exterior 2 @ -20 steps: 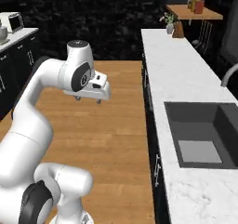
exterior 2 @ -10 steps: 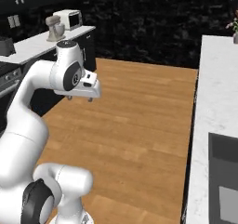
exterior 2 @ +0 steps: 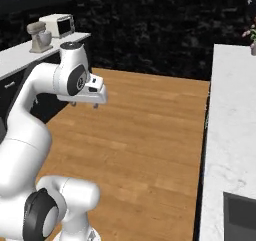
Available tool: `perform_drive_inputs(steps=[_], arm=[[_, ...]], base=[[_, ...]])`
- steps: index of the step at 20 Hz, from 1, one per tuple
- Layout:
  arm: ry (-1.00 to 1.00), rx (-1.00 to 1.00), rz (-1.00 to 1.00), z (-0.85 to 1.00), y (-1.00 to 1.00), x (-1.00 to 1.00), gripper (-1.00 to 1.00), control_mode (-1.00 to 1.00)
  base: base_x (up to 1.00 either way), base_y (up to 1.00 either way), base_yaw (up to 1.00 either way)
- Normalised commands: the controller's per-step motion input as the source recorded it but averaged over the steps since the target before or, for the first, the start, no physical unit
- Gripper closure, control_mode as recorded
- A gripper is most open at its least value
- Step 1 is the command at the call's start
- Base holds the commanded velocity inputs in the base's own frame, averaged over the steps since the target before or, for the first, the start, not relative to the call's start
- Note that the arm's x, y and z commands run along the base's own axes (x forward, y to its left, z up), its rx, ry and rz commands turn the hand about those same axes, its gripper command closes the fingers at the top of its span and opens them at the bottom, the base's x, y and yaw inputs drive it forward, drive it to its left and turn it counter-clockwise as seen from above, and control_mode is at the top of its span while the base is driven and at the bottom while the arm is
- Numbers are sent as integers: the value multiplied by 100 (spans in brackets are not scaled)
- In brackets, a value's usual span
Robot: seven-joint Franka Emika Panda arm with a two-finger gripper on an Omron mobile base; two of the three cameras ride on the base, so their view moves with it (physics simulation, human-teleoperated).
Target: Navigate to the microwave.
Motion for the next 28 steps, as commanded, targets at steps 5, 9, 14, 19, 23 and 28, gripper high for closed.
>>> perform_drive_inputs(steps=[5, 9, 14, 19, 23, 28], arm=[[0, 0, 0, 0, 0, 0, -100, 100], [0, 0, 0, 0, 0, 0, -100, 100], [0, 0, 0, 0, 0, 0, -100, 100], [0, 0, 0, 0, 0, 0, -100, 100], [0, 0, 0, 0, 0, 0, -100, 100], [0, 0, 0, 0, 0, 0, -100, 100]], base=[[100, 9, 14], [100, 0, 35], [100, 0, 44], [99, -4, 68], [58, -4, 83], [25, -1, 91]])
